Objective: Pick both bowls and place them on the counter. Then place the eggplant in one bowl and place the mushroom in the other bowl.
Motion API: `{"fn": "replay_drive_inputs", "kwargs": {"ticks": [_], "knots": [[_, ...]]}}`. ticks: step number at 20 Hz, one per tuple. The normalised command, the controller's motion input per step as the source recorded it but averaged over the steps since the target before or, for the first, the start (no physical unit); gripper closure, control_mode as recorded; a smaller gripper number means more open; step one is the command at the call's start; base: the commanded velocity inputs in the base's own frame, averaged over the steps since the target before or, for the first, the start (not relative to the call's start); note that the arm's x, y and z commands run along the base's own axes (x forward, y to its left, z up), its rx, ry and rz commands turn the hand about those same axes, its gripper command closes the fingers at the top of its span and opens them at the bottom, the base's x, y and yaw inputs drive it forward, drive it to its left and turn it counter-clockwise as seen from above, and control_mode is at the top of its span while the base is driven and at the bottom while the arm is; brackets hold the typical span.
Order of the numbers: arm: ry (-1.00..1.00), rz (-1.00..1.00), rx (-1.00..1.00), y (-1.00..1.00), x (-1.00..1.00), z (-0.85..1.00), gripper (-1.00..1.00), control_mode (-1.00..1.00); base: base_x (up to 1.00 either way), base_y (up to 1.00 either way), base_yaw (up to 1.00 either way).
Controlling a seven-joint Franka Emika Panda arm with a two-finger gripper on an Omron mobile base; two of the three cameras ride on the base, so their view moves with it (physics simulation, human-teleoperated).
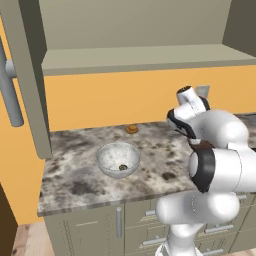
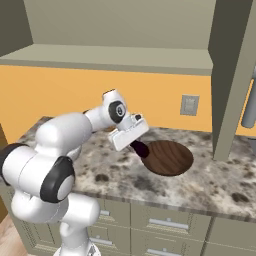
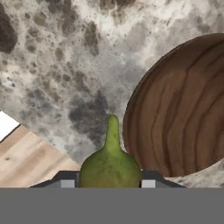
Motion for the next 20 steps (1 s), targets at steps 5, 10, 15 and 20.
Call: {"fn": "replay_drive_inputs", "kwargs": {"ticks": [5, 10, 15, 20], "knots": [[-0.05, -0.02, 0.23, -0.52, 0.02, -0.03, 1.00, -1.00, 0.00, 0.00, 0.00], [0.00, -0.02, 0.19, -0.51, 0.14, -0.11, 1.00, -1.00, 0.00, 0.00, 0.00], [0.00, -0.01, 0.17, -0.33, 0.41, -0.12, 1.00, -1.00, 0.00, 0.00, 0.00], [0.00, 0.00, 0.19, -0.23, 0.23, -0.28, 1.00, -1.00, 0.00, 0.00, 0.00]]}}
